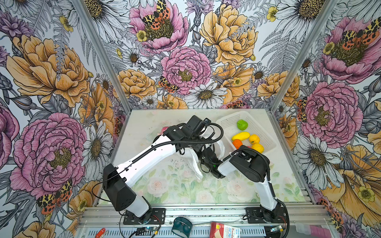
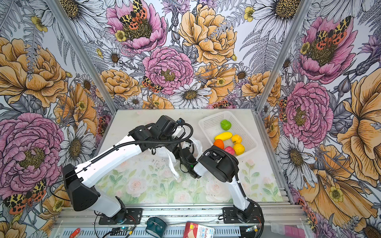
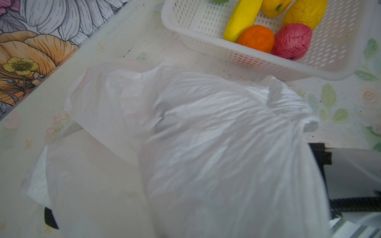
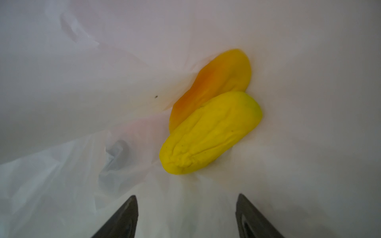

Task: Untie the knot of the plastic bag and take out the fruit
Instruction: 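Lower the right gripper into the bag toward the long yellow fruit, then push the right gripper deeper into the bag while the left gripper pulls the bag rim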

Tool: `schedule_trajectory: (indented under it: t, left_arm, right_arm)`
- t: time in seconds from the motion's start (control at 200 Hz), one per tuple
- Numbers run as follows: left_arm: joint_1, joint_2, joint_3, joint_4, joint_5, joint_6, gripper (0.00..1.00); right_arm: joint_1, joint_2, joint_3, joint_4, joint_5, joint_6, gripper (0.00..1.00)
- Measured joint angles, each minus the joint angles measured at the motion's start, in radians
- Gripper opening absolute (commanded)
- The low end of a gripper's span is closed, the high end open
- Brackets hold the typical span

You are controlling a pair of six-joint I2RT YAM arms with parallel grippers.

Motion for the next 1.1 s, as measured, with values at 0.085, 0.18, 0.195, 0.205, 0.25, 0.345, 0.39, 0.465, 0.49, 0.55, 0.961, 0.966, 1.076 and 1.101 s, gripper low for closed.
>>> schedule_trajectory:
  t: [0.085, 0.18, 0.195, 0.205, 0.25, 0.345, 0.39, 0.465, 0.49, 0.55, 0.961, 0.966, 1.076, 1.101]
  left_arm:
    - [-0.014, -0.003, 0.0, 0.0, 0.01, 0.01, 0.0]
    - [-0.037, -0.01, -0.003, 0.004, 0.029, 0.022, 0.0]
    - [-0.04, -0.012, -0.005, 0.006, 0.032, 0.023, 0.0]
    - [-0.043, -0.013, -0.006, 0.007, 0.035, 0.023, 0.0]
    - [-0.053, -0.021, -0.013, 0.01, 0.043, 0.026, 0.0]
    - [-0.069, -0.035, -0.022, 0.012, 0.064, 0.038, 0.0]
    - [-0.071, -0.042, -0.023, 0.016, 0.072, 0.041, 0.0]
    - [-0.071, -0.055, -0.026, 0.019, 0.089, 0.045, 0.0]
    - [-0.071, -0.06, -0.026, 0.021, 0.093, 0.046, 0.0]
    - [-0.072, -0.069, -0.027, 0.023, 0.102, 0.049, 0.0]
    - [-0.027, -0.074, -0.045, 0.033, 0.015, 0.048, 0.0]
    - [-0.025, -0.073, -0.045, 0.033, 0.01, 0.048, 0.0]
    - [-0.019, -0.052, -0.048, 0.034, -0.044, 0.048, 0.0]
    - [-0.019, -0.047, -0.05, 0.034, -0.052, 0.048, 0.0]
  right_arm:
    - [0.0, 0.033, 0.037, 0.027, -0.005, 0.018, 0.78]
    - [-0.005, 0.069, 0.08, 0.05, -0.008, 0.037, 0.79]
    - [-0.006, 0.074, 0.087, 0.054, -0.008, 0.04, 0.79]
    - [-0.007, 0.079, 0.091, 0.056, -0.008, 0.043, 0.79]
    - [-0.011, 0.094, 0.111, 0.065, -0.008, 0.051, 0.79]
    - [-0.017, 0.114, 0.134, 0.079, -0.006, 0.074, 0.79]
    - [-0.02, 0.115, 0.134, 0.082, -0.003, 0.083, 0.79]
    - [-0.022, 0.115, 0.134, 0.08, 0.006, 0.093, 0.79]
    - [-0.022, 0.115, 0.134, 0.08, 0.008, 0.094, 0.79]
    - [-0.022, 0.115, 0.135, 0.078, 0.014, 0.098, 0.77]
    - [-0.059, 0.106, 0.063, 0.105, 0.019, 0.096, 0.31]
    - [-0.061, 0.103, 0.058, 0.106, 0.019, 0.095, 0.31]
    - [-0.083, 0.052, -0.031, 0.118, 0.016, 0.067, 0.25]
    - [-0.086, 0.038, -0.053, 0.119, 0.016, 0.059, 0.24]
